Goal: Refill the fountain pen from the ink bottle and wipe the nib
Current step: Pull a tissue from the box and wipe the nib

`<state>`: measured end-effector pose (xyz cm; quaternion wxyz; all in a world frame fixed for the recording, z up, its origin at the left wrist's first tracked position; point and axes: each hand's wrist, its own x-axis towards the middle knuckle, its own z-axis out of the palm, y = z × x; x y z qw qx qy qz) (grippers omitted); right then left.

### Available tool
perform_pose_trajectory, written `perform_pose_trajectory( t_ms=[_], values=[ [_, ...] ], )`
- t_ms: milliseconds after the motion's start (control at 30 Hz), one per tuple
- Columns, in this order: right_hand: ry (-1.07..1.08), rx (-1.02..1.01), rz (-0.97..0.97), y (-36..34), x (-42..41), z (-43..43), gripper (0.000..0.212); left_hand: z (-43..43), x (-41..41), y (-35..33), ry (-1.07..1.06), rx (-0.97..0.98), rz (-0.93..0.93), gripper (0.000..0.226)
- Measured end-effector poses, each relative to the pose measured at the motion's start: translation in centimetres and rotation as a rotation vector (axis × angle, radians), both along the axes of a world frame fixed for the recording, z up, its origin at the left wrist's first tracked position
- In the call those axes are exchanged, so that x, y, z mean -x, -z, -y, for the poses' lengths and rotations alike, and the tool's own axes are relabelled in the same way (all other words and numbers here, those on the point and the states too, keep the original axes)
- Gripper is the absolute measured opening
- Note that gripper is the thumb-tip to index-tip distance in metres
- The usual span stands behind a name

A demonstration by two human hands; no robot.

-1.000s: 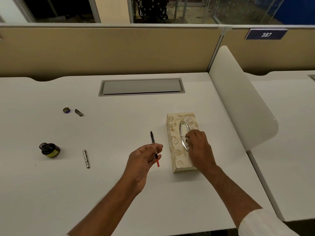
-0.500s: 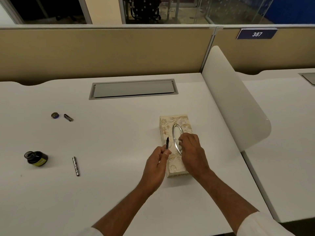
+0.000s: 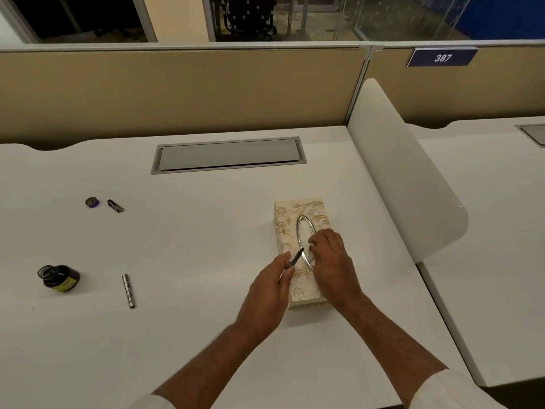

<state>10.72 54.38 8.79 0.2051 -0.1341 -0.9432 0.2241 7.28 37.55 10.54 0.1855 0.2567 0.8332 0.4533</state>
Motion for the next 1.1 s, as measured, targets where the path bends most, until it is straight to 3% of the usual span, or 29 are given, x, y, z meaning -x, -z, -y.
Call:
perform_pose_trajectory(
  t_ms=[400, 700, 1100],
  values=[
    [-0.004, 0.038, -0.034, -0.2, 0.0, -0.1, 0.020, 1.5, 1.1, 1.4, 0.314, 0.176, -0.356, 0.049],
    [-0.072, 0.104, -0.001, 0.1, 0.0, -1.9, 0.018, 1.7, 2.0, 2.3, 0.318, 0.152, -0.353, 0.050],
    [-0.047, -0.009, -0.013, -0.7, 0.7, -1.4, 0.011, 1.7, 2.2, 2.9, 0.309, 0.101, -0.301, 0.048]
  ],
)
